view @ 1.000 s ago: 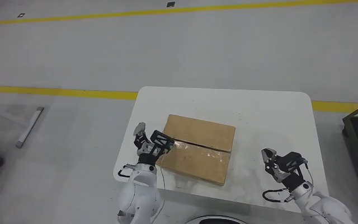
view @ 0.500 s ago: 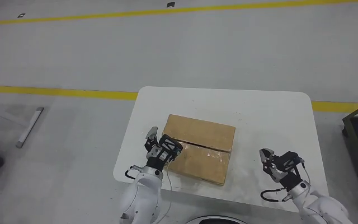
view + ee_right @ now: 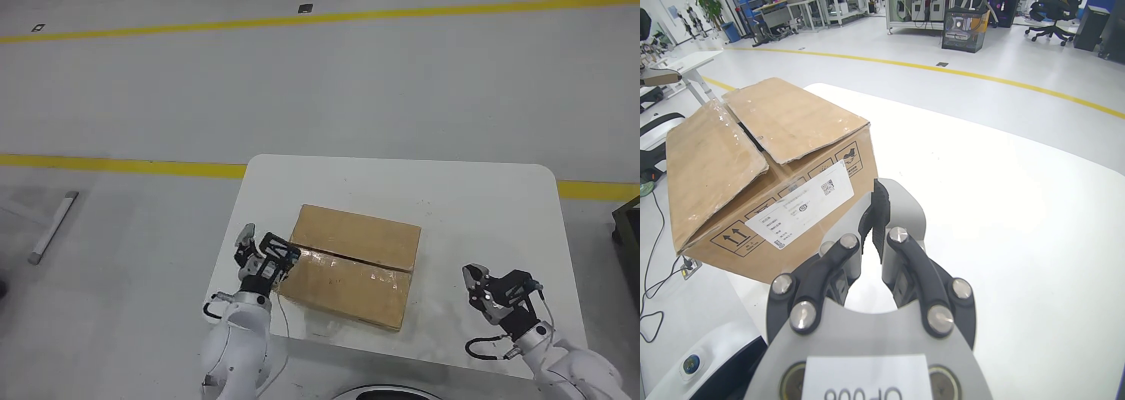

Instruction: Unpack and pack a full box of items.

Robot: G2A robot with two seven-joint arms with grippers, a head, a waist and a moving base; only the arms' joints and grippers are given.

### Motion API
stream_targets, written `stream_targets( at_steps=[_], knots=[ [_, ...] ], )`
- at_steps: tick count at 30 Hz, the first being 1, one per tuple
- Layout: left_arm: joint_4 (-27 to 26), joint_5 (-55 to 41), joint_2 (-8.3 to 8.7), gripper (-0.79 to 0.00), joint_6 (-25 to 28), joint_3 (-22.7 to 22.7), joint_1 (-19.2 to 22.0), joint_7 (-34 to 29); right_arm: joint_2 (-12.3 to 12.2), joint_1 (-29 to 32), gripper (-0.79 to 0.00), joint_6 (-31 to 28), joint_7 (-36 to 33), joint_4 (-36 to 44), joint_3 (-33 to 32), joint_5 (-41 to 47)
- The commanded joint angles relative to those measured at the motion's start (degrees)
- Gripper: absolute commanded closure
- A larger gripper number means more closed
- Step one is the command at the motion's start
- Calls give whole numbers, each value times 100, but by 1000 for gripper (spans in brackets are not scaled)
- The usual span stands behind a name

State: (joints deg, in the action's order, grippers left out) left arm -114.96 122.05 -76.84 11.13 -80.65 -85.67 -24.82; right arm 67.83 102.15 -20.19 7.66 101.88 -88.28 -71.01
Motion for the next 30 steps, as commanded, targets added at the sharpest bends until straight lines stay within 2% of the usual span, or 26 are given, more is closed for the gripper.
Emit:
stream_targets(
  at_steps=[1, 6, 8, 11, 18, 30],
  knots=[
    [91, 106, 23, 0, 31, -206, 12, -35, -2, 2, 0, -11, 9, -15, 1, -7],
    [451, 609, 80, 0, 168, -525, -26, -135, -6, -16, 0, -38, 23, -50, -7, 9],
    [613, 1268, 115, 0, 362, -465, -32, -287, -6, -23, 0, -38, 29, -65, -11, 19],
    [746, 1108, 94, 0, 387, -302, -101, -247, -8, -33, 0, -46, 28, -88, -7, 26],
    [1390, 1561, 80, 0, 198, -13, -12, -257, -9, -29, 0, -40, 71, -161, -19, 82],
    [1920, 1553, 89, 0, 416, 7, 158, -46, -10, -13, 0, -11, 101, -193, -51, 167]
  ],
)
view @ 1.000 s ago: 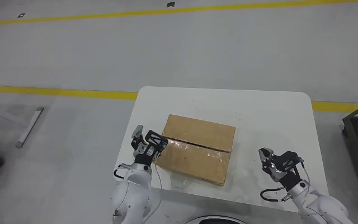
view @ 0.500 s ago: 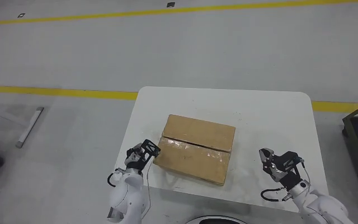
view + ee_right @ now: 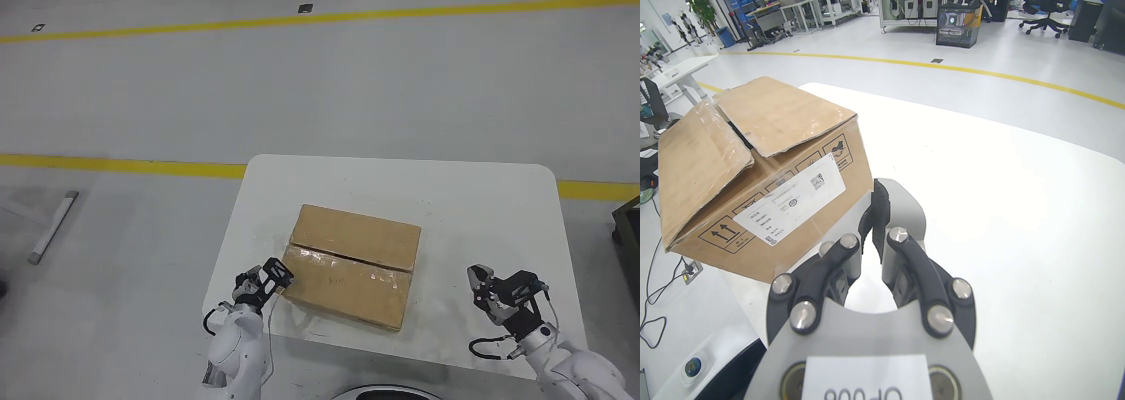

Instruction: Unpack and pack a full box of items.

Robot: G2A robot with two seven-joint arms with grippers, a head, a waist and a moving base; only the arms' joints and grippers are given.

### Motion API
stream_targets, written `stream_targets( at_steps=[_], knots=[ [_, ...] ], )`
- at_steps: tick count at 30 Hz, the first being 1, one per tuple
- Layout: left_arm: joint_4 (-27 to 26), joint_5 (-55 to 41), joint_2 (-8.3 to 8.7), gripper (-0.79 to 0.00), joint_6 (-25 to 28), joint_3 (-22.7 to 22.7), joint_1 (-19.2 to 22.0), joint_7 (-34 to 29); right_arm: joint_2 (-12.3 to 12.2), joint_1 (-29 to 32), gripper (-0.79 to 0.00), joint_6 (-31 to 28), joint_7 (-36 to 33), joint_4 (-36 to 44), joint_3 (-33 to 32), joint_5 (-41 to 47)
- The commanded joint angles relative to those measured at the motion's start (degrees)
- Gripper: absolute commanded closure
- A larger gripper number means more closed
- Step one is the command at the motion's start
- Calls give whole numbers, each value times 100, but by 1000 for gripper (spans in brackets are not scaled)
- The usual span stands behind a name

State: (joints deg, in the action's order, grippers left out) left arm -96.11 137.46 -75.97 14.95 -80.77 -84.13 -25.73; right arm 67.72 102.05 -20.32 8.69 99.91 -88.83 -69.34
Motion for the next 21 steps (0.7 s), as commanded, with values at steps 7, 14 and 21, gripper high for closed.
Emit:
stream_targets(
  at_steps=[7, 14, 21],
  knots=[
    [-109, -211, 13, 0, 428, 145, -84, 438, 0, -5, 0, 38, -12, 21, 5, -2],
    [-366, -177, 33, 0, 651, 310, -128, 758, -6, 36, 0, 66, -20, 48, -62, 18],
    [-466, -75, 31, 0, 823, 585, -12, 873, -14, 55, 0, 74, -78, 35, -166, 115]
  ],
)
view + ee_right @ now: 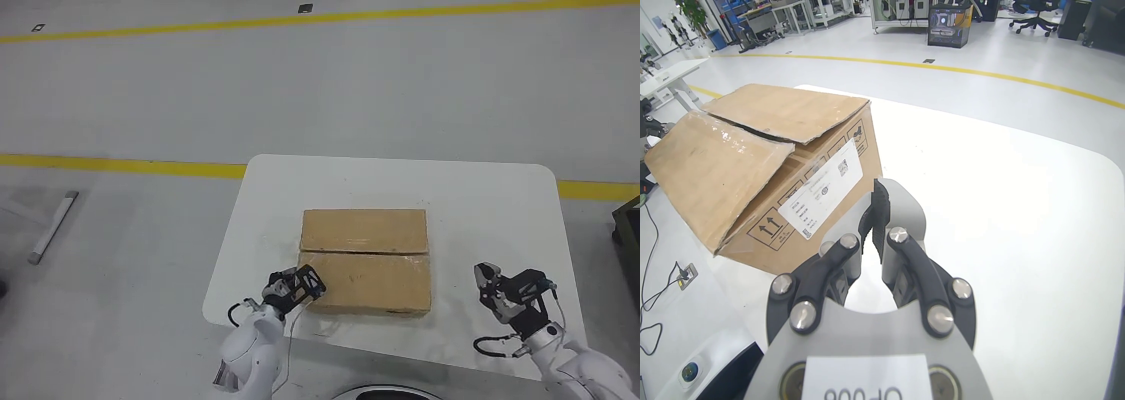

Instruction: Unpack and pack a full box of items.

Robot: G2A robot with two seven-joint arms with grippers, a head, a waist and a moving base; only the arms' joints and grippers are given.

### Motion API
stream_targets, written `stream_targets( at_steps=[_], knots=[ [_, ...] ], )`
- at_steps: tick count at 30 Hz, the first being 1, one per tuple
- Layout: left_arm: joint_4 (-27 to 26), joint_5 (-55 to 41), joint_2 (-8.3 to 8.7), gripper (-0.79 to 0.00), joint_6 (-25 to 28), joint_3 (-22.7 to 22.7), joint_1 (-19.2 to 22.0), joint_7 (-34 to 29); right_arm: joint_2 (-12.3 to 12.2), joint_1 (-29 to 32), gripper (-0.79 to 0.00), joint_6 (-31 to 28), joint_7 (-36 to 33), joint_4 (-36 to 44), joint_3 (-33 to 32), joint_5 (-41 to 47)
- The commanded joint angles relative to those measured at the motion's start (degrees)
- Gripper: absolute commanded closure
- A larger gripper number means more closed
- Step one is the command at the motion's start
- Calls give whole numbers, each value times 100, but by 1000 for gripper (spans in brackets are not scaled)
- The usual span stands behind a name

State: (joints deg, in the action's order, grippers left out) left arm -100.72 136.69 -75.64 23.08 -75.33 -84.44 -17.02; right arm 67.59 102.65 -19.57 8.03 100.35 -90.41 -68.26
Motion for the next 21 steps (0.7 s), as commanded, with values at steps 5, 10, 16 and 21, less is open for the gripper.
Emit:
stream_targets(
  at_steps=[5, 10, 16, 21],
  knots=[
    [12, -32, -14, 0, 28, 166, 89, -59, 11, -160, 0, -27, -163, -191, 141, 33],
    [36, -139, -8, 0, 47, 114, 53, -158, 52, -465, 0, -20, -291, -442, 504, 51],
    [34, -311, 13, 0, 92, -30, -41, -192, 97, -838, 0, 3, -422, -717, 937, -136],
    [31, -473, 19, 0, 140, -61, -61, -201, 110, -865, 0, 15, -361, -811, 1063, -183]
  ],
)
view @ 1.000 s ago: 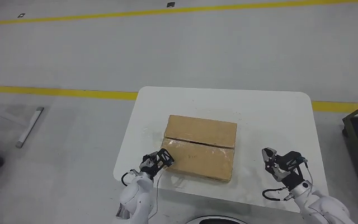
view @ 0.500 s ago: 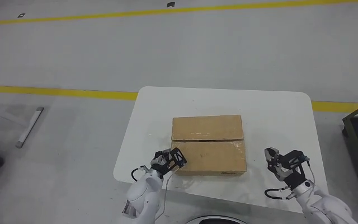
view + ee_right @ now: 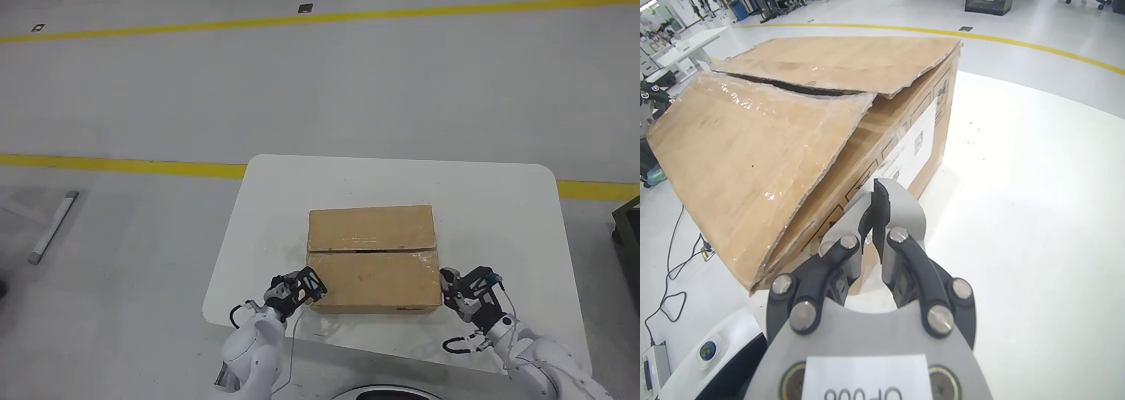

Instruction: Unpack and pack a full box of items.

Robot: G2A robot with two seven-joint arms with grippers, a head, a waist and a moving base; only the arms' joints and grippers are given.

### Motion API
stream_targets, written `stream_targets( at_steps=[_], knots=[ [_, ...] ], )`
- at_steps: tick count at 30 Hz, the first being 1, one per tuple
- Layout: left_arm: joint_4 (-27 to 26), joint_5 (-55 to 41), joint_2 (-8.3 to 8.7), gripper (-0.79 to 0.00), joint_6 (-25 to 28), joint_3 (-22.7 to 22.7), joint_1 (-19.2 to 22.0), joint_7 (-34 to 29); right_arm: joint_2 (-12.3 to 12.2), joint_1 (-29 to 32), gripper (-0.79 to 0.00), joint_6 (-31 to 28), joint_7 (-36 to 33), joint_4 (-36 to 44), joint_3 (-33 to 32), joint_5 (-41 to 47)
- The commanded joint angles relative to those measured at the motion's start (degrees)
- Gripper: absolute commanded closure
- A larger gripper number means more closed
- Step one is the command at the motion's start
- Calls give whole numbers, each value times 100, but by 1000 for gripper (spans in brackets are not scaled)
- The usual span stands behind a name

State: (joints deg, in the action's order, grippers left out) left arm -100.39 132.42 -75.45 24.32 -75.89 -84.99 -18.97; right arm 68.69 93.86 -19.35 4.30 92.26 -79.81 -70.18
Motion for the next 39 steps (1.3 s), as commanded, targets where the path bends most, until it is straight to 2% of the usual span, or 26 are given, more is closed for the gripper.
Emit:
stream_targets(
  at_steps=[1, 21, 39],
  knots=[
    [-12, -43, 3, 0, 29, -5, -13, -15, -2, 27, 0, -20, 18, -8, -1, 23],
    [-38, -92, 35, 0, 237, 245, 83, 172, -43, 268, 0, -216, 84, 74, -27, 3],
    [-85, 316, 46, 0, 463, 934, 359, 564, -150, 1389, 0, -237, 537, 617, -724, 116]
  ],
)
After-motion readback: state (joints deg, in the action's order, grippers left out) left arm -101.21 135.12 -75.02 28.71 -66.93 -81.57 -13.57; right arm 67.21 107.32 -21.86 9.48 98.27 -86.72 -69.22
